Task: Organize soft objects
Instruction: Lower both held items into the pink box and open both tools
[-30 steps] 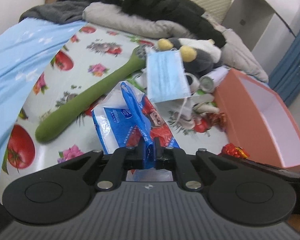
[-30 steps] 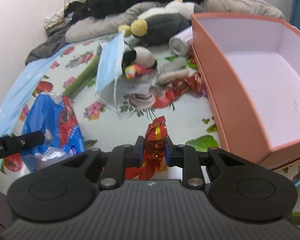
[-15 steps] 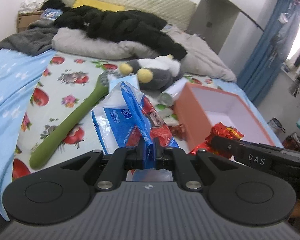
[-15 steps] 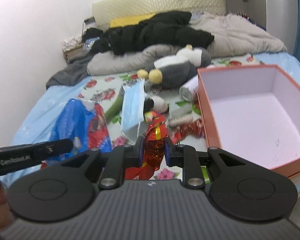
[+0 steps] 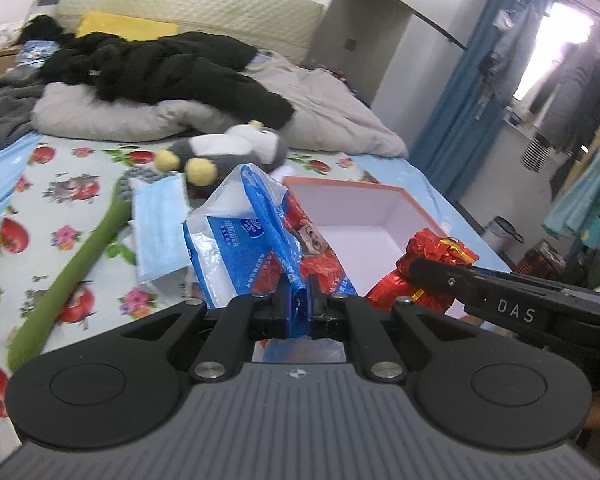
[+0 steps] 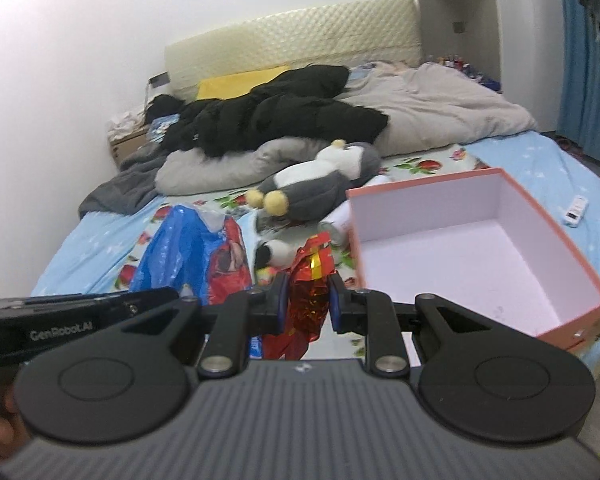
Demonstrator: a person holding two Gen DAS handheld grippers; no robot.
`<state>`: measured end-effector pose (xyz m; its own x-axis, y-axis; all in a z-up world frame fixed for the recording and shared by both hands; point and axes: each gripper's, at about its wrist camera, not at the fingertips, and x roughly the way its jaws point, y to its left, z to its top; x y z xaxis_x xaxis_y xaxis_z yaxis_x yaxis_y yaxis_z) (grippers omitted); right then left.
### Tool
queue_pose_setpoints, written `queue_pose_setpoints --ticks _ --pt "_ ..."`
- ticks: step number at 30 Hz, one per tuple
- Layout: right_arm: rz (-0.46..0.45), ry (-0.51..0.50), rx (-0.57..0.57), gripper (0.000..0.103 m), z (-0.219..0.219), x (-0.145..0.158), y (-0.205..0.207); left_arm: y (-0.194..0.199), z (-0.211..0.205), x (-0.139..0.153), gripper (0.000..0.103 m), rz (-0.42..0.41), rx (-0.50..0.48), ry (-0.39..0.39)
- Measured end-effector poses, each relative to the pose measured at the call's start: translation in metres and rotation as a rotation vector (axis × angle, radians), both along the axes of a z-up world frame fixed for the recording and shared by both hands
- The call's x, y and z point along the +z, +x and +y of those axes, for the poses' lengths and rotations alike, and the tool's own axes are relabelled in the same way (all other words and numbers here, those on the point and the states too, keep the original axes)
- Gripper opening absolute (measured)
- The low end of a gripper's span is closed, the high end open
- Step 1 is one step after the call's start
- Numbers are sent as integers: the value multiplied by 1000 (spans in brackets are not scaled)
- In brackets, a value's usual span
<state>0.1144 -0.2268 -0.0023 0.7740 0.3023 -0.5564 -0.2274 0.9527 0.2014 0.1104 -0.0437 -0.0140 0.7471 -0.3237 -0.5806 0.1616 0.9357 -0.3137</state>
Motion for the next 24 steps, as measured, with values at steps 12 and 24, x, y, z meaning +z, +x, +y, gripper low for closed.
queue_pose_setpoints --ticks 12,24 --pt "-10 -24 -154 24 -61 2 -6 39 -67 -2 8 30 -174 -56" --pt "90 -88 -204 24 -104 -20 67 142 -130 -19 8 159 -281 -32"
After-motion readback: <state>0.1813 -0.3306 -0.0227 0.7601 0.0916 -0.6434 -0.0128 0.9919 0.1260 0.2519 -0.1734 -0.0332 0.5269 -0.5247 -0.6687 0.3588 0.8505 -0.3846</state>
